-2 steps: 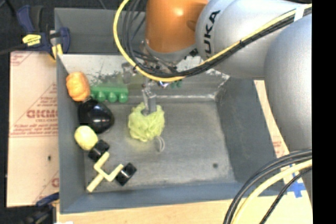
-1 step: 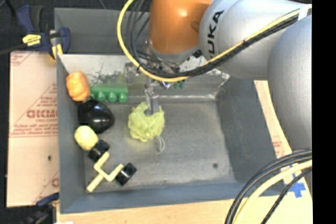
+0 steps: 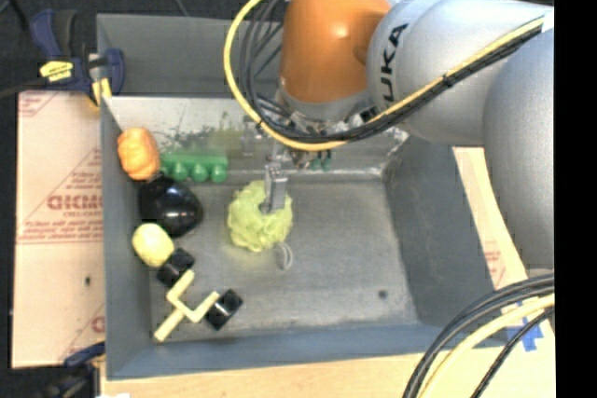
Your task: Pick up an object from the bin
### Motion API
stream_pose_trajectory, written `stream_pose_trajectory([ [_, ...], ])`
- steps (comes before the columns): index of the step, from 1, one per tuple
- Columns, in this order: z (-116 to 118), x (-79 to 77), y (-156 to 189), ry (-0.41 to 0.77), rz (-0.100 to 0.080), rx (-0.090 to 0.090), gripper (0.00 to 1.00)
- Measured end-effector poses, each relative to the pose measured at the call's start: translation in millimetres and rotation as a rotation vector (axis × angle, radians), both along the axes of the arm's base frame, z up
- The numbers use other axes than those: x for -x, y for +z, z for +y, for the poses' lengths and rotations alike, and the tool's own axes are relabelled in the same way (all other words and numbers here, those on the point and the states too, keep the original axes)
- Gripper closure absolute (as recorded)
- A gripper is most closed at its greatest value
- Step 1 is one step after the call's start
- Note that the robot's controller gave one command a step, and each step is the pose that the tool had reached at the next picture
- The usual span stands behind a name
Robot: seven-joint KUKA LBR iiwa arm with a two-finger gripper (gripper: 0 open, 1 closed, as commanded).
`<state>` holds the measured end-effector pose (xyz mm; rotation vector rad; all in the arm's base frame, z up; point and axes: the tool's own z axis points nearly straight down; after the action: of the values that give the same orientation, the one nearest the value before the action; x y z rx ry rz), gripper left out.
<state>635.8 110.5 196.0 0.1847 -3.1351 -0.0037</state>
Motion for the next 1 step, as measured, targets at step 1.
stream_pose_trajectory([
  [1, -24.6, 8.4, -1.0, 0.028, -0.019, 0.000, 0.00],
])
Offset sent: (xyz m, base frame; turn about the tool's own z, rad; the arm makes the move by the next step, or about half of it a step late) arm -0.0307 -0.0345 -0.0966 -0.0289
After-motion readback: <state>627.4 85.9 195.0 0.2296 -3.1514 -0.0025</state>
